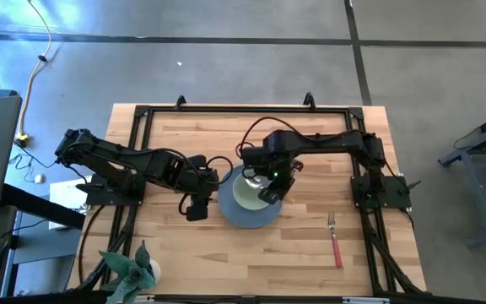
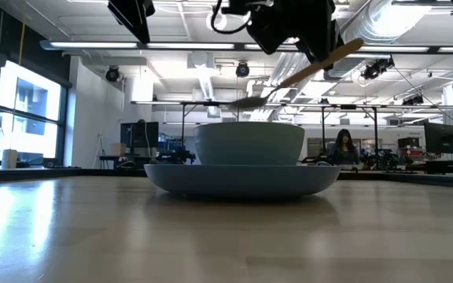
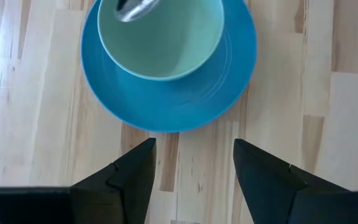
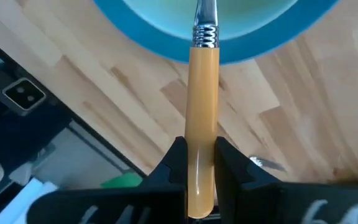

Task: Set table place
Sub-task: Put the yellow spoon into the green bowl

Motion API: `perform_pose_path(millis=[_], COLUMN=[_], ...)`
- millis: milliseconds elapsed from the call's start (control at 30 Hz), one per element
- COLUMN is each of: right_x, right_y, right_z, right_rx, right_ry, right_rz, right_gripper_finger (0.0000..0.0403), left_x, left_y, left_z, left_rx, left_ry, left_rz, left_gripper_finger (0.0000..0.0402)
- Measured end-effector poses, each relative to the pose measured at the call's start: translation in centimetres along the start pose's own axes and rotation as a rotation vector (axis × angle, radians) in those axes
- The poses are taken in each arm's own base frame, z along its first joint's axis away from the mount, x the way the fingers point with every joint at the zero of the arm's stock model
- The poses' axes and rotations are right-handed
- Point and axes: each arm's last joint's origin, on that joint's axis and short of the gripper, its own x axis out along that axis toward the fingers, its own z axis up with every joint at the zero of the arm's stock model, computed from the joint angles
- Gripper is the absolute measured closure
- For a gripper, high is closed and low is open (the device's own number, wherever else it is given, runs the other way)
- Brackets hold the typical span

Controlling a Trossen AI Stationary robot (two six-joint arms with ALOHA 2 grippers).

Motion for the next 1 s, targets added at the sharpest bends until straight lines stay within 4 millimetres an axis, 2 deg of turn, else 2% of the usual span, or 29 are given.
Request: perform_pose_path(millis=[200,300,567,833,1000], right_x=[1.9,2.2,1.9,3.7,3.9], right_y=[0.8,0.9,0.0,-0.8,-1.3], right_z=[0.5,0.6,1.4,3.5,4.1], right_rx=[-0.037,-0.047,-0.022,-0.042,-0.04], right_ry=[0.077,0.087,0.076,0.121,0.127], right_rz=[0.015,0.018,0.01,-0.009,-0.012], right_gripper_finger=[0.0392,0.0392,0.0393,0.0393,0.0393], left_x=[0.0,0.0,0.0,0.0,0.0], left_y=[0.0,0.0,0.0,0.0,0.0], left_z=[0.0,0.0,0.0,0.0,0.0], left_rx=[0.008,0.01,0.01,0.01,0.01], left_ry=[0.0,0.0,0.0,0.0,0.0], left_rz=[0.0,0.0,0.0,0.0,0.0], left_gripper_finger=[0.0199,0.0199,0.0199,0.0199,0.0199])
